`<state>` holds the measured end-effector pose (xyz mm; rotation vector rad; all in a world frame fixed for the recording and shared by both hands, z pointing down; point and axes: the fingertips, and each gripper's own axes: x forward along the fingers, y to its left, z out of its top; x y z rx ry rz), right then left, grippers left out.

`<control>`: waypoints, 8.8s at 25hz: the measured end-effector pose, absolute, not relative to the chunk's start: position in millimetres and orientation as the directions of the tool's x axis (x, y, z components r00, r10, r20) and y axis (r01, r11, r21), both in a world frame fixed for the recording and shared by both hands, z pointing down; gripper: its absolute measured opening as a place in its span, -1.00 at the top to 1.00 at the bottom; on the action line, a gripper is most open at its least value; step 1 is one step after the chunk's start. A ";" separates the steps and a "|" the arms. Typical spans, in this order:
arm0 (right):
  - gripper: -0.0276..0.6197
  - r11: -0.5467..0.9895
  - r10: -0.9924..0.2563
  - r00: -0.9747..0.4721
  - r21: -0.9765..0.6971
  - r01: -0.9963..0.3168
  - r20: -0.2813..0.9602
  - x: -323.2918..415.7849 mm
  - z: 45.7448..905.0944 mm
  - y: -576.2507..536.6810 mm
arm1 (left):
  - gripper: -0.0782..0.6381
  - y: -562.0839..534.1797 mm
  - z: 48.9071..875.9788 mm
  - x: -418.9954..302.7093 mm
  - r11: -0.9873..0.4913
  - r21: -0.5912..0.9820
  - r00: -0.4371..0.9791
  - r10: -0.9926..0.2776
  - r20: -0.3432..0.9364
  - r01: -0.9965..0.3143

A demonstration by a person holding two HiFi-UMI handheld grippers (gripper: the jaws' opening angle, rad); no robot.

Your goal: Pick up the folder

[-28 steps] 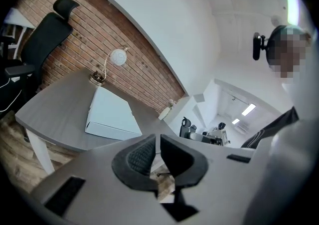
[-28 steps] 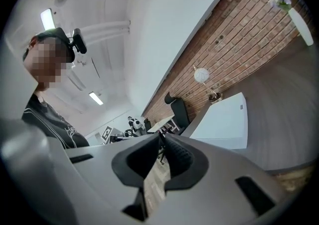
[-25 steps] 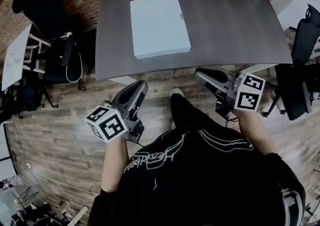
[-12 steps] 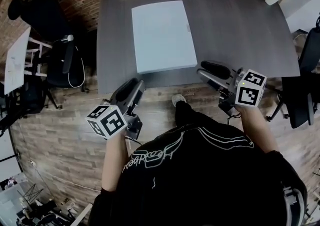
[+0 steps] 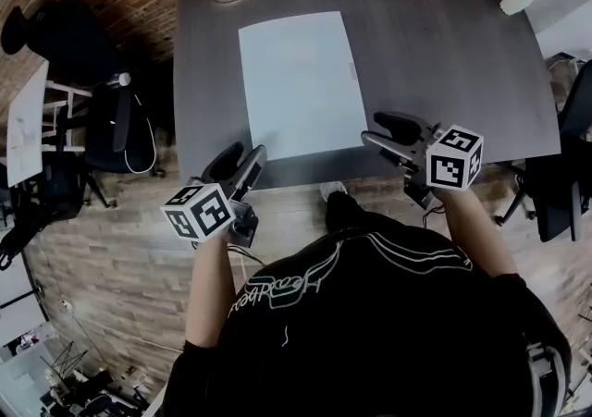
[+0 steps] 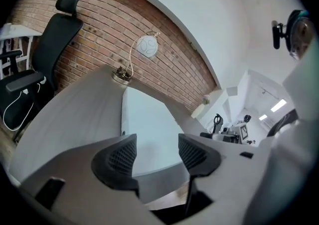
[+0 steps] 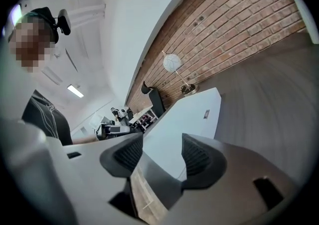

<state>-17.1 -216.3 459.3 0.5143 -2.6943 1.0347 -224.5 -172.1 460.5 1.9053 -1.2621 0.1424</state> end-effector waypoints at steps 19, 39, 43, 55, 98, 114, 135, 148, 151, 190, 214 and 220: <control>0.24 0.634 -0.262 -0.832 -0.563 -0.530 0.489 -38.1 535.1 -258.9 | 0.02 -209.6 528.6 -234.9 -0.127 0.611 0.543 -0.620 0.566 -0.782; 0.25 0.613 -0.275 -0.832 -0.579 -0.538 0.481 -35.4 539.6 -258.7 | 0.02 -207.7 537.8 -230.9 -0.110 0.606 0.534 -0.613 0.582 -0.788; 0.25 0.602 -0.281 -0.835 -0.590 -0.538 0.473 -35.8 540.0 -258.7 | 0.02 -207.4 537.9 -231.4 -0.099 0.613 0.530 -0.621 0.577 -0.784; 0.25 0.599 -0.278 -0.834 -0.593 -0.538 0.476 -29.2 538.7 -232.9 | 0.03 -181.7 537.1 -225.0 -0.082 0.611 0.524 -0.611 0.593 -0.787; 0.25 0.547 -0.308 -0.848 -0.649 -0.528 0.430 2.6 537.8 -116.1 | 0.03 -66.7 533.6 -194.0 -0.079 0.596 0.520 -0.588 0.619 -0.799; 0.25 0.540 -0.313 -0.854 -0.662 -0.520 0.415 7.6 537.5 -96.1 | 0.03 -45.5 533.5 -190.2 -0.080 0.597 0.516 -0.603 0.608 -0.798; 0.08 0.446 -0.212 -0.932 -0.820 -0.359 0.293 13.5 548.5 -76.4 | -0.26 -26.7 544.4 -173.1 -0.255 0.728 0.740 -0.472 0.480 -0.636; 0.07 0.352 -0.159 -0.959 -0.895 -0.276 0.233 8.7 554.5 -76.5 | -0.26 -29.2 550.8 -166.1 -0.264 0.780 0.789 -0.444 0.424 -0.568; 0.07 0.371 -0.143 -0.958 -0.884 -0.285 0.249 8.7 554.3 -73.8 | -0.26 -27.0 551.1 -165.4 -0.256 0.777 0.784 -0.445 0.433 -0.575; 0.07 0.667 -0.233 -0.966 -0.705 -0.243 0.112 23.0 397.1 -30.3 | -0.26 13.1 387.6 -149.1 -0.484 0.559 0.723 -0.591 0.359 -0.673; 0.07 0.698 -0.238 -0.966 -0.673 -0.245 0.105 12.2 380.5 -23.6 | -0.26 22.0 373.0 -158.4 -0.492 0.533 0.708 -0.616 0.346 -0.689; 0.07 0.690 -0.239 -0.964 -0.677 -0.254 0.118 14.5 383.1 -26.2 | -0.26 17.6 373.3 -157.3 -0.491 0.534 0.707 -0.619 0.342 -0.688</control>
